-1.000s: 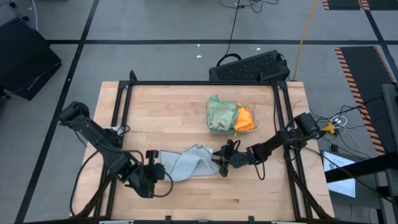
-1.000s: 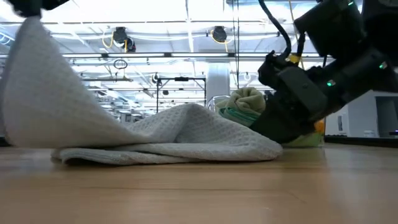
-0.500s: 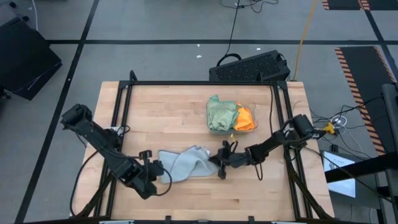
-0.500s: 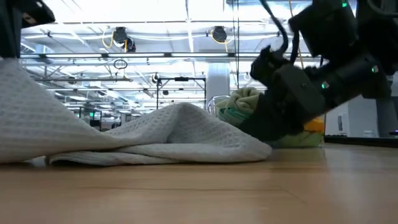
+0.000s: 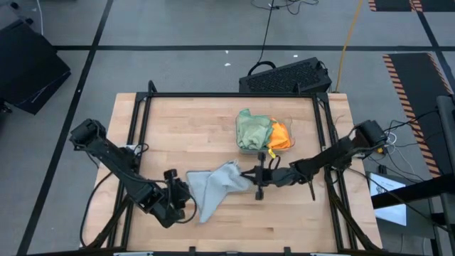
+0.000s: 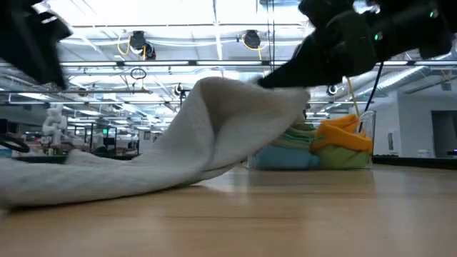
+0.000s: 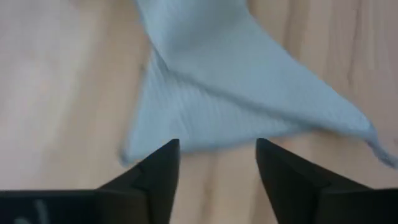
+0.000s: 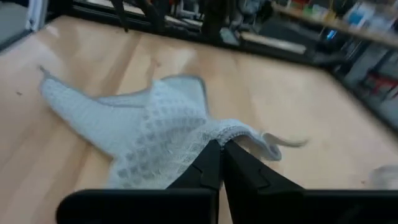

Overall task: Fold microfiber towels
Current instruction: Fold the gray microfiber cloth

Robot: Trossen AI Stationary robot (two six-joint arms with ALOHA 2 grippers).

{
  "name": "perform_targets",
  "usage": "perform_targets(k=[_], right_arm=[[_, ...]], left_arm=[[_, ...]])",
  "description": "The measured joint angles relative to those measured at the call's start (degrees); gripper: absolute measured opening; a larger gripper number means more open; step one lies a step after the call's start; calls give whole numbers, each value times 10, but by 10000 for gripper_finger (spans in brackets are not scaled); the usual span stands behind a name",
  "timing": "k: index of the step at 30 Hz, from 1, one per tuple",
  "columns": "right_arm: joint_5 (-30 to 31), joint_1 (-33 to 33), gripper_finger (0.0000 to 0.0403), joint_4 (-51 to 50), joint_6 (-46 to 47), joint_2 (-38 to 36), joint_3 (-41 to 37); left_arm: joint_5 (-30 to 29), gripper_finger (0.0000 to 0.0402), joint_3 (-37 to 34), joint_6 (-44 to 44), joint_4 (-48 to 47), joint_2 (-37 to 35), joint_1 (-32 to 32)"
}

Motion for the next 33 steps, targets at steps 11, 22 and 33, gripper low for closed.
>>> perform_targets(k=[11, 22, 33], right_arm=[[11, 19, 4, 3, -147, -40, 0], [9, 29, 4, 26, -235, -40, 0], [9, 29, 4, 24, -227, -40, 0]], left_arm=[[-205, 265, -64, 166, 257, -1, 119], [31, 200, -178, 419, 656, 0, 254], [286, 161, -187, 511, 705, 0, 382]])
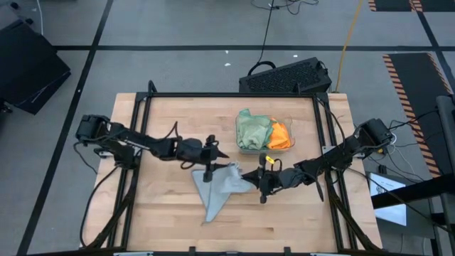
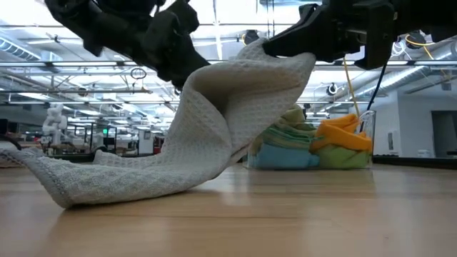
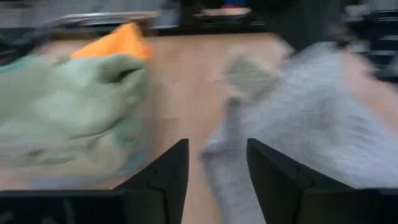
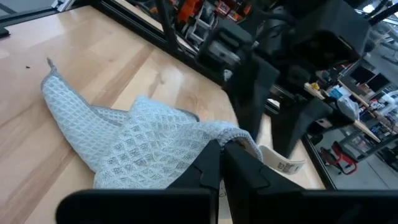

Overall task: Fold microfiber towels
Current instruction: Fold the gray microfiber cloth

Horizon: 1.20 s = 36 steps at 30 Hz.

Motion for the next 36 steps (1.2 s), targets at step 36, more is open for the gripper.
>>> perform_targets(k=[36], right_arm=[[-1, 0, 4, -15, 19, 0, 0]], left_arm=[[90, 3, 14, 52, 52, 42, 22]])
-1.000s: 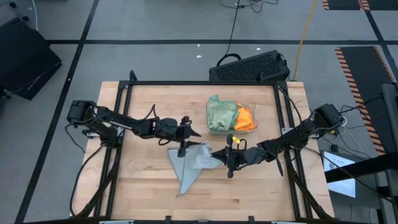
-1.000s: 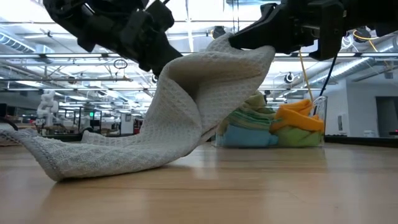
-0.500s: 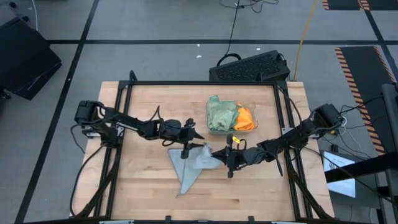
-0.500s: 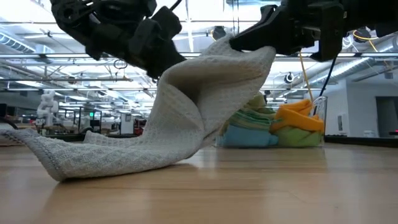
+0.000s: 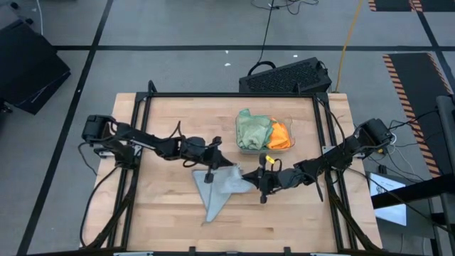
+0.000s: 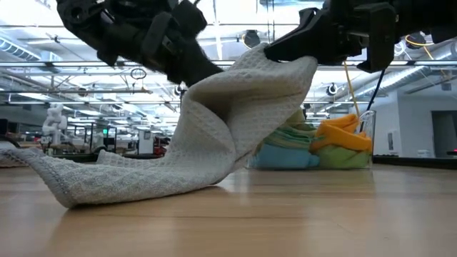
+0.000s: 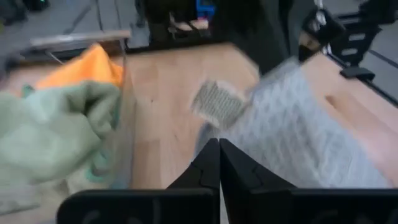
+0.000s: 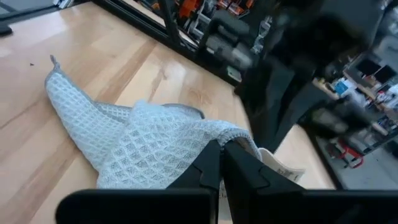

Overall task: Fold microfiber towels
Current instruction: Fold the gray microfiber cloth

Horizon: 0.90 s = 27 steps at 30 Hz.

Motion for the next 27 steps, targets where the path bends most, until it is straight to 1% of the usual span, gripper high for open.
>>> perform_targets(k=[4, 8, 10, 12, 15, 17, 19, 22, 25, 27], right_arm=[[0, 0, 17, -3, 37, 0, 0], [11, 0, 55, -5, 76, 0, 0], [13, 0, 68, -15, 90, 0, 0], [0, 1, 63, -29, 92, 0, 0], [-3, 2, 21, -53, 106, 0, 0], [-19, 1, 7, -70, 118, 0, 0], [-43, 1, 8, -80, 129, 0, 0], [-96, 3, 3, -117, 127, 0, 0], [-154, 5, 5, -162, 124, 0, 0], [-182, 5, 5, -190, 149, 0, 0]], left_arm=[[-36, 2, 0, 11, -46, -45, -23], [-96, 1, 0, 17, -102, -101, -58], [-113, 1, 0, -3, -127, -111, -71], [-130, 2, 0, -34, -157, -111, -83], [-150, 8, 0, -97, -179, -90, -96], [-151, 15, -1, -132, -206, -68, -105], [-153, 23, -2, -170, -203, -42, -113], [-163, 38, 0, -211, -198, -8, -121], [-177, 64, -1, -233, -170, 28, -123], [-181, 86, -1, -241, -139, 44, -122]])
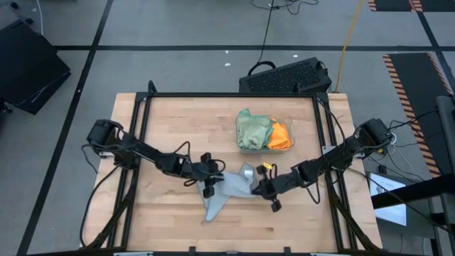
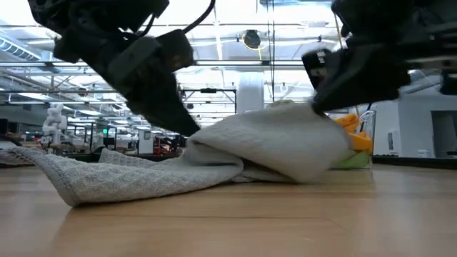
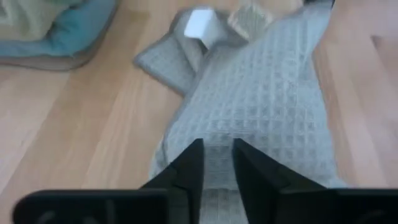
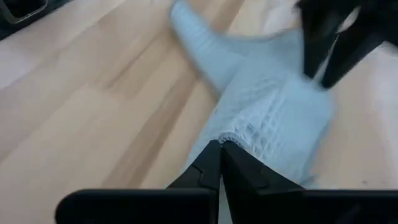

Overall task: Fold microfiber towels
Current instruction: Fold the gray microfiber cloth

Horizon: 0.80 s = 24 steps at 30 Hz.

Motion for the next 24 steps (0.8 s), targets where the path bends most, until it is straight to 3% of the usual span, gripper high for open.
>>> perform_targets(k=[7, 12, 17, 24], right_arm=[[-28, 2, 6, -76, 98, 0, 0], [-76, 4, 8, -106, 163, 0, 0], [-102, 6, 35, -123, 226, 0, 0], [-131, -13, 126, -143, 324, -27, 0]], left_arm=[[-5, 159, 0, -60, -32, 12, -7], [-3, 182, 0, -67, -51, 13, -28], [12, 149, 0, -55, 29, 45, -52], [12, 58, 1, -26, 81, 71, -83]])
